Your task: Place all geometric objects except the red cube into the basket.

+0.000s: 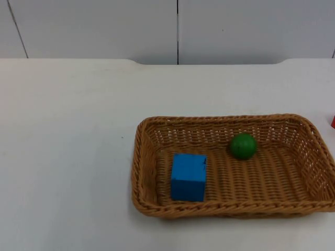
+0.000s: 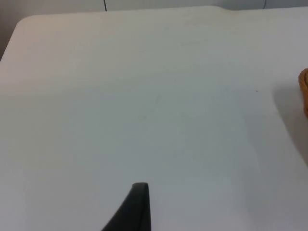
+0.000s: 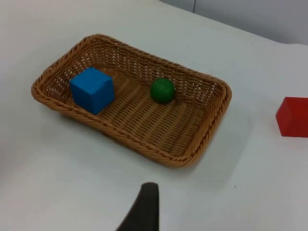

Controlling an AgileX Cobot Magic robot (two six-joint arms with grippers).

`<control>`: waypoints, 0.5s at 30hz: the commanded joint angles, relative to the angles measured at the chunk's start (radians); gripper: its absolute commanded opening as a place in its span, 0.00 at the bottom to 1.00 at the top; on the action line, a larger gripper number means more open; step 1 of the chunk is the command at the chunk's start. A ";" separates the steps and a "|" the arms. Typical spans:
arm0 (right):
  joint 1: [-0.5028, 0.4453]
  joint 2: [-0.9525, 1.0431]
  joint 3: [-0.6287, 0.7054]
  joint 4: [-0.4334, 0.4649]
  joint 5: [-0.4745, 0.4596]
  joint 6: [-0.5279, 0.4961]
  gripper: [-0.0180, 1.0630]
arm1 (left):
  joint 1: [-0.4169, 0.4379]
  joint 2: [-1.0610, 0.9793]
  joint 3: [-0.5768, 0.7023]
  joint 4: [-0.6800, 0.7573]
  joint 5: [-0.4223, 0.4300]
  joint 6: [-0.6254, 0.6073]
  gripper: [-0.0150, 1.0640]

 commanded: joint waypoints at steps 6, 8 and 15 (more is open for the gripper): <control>0.005 -0.003 0.001 -0.006 -0.002 0.006 0.79 | 0.003 -0.003 0.005 -0.008 -0.011 -0.004 0.99; 0.005 -0.003 0.001 -0.006 -0.002 0.006 0.79 | 0.003 -0.003 0.005 -0.015 -0.011 -0.004 0.99; 0.005 -0.003 0.001 -0.006 -0.002 0.006 0.79 | 0.003 -0.003 0.005 -0.015 -0.011 -0.003 0.99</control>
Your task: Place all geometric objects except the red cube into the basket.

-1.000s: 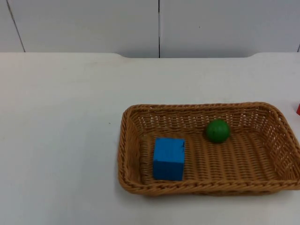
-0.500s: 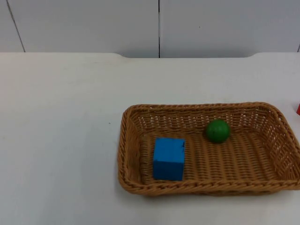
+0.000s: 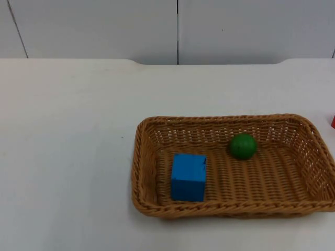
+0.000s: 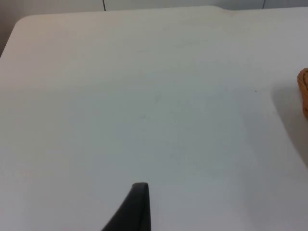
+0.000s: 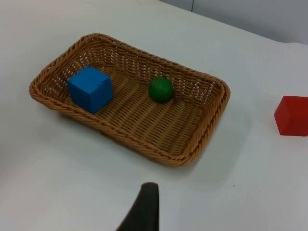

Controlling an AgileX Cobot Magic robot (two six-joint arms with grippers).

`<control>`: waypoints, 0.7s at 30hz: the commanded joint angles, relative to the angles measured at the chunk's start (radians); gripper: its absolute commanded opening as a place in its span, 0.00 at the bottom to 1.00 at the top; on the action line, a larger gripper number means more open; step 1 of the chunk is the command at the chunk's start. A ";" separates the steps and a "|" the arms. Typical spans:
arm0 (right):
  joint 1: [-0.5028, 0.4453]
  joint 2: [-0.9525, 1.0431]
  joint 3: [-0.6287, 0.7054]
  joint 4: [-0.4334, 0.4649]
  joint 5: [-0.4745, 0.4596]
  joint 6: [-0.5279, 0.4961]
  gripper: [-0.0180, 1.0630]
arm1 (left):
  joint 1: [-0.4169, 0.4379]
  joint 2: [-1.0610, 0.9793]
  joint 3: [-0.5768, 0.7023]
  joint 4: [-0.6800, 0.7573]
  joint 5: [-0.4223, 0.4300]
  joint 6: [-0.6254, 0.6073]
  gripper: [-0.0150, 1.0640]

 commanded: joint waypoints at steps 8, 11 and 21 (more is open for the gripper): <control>0.005 -0.003 0.001 -0.011 0.000 0.041 0.94 | 0.003 -0.003 0.005 -0.011 -0.011 -0.007 0.99; 0.005 -0.003 0.001 -0.011 0.000 0.041 0.98 | 0.003 -0.003 0.005 -0.011 -0.011 -0.007 0.99; 0.005 -0.003 0.001 -0.011 0.000 0.041 0.99 | 0.003 -0.003 0.005 -0.011 -0.011 -0.007 0.99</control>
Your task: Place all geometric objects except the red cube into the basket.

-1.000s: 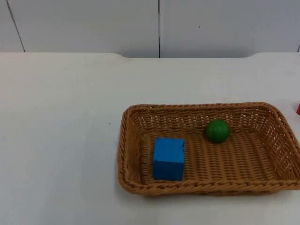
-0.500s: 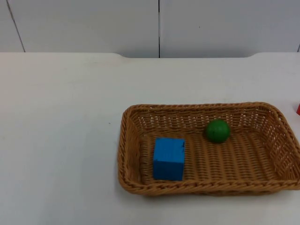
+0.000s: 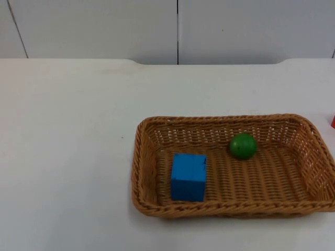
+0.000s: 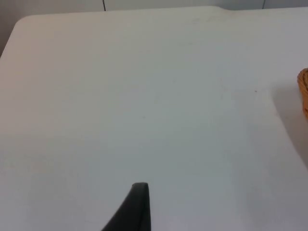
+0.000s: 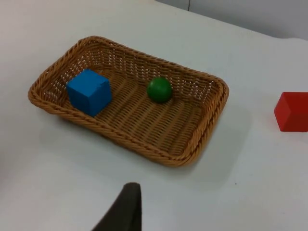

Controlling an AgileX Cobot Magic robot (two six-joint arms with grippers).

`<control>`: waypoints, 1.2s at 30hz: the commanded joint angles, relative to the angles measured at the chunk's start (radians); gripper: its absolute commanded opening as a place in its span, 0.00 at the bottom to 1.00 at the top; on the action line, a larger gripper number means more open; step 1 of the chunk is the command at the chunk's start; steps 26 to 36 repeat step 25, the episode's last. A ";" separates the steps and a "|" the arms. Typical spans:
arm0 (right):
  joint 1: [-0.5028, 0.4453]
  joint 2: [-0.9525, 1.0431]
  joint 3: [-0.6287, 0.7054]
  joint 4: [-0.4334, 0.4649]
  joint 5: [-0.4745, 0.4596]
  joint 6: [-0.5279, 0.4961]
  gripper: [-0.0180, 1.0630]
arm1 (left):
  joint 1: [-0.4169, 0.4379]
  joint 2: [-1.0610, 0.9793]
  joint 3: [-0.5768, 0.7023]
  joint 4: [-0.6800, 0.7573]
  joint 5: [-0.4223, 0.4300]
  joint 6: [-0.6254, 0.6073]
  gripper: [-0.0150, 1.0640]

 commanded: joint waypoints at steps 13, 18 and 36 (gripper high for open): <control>-0.076 -0.003 0.001 -0.002 0.000 0.002 0.99 | 0.003 -0.003 0.005 -0.018 -0.013 -0.006 0.99; -0.244 -0.003 0.001 -0.002 0.000 0.002 0.99 | 0.003 -0.003 0.005 -0.018 -0.013 -0.006 0.99; -0.432 -0.003 0.001 -0.002 0.000 0.002 0.99 | 0.003 -0.003 0.005 -0.018 -0.013 -0.006 0.99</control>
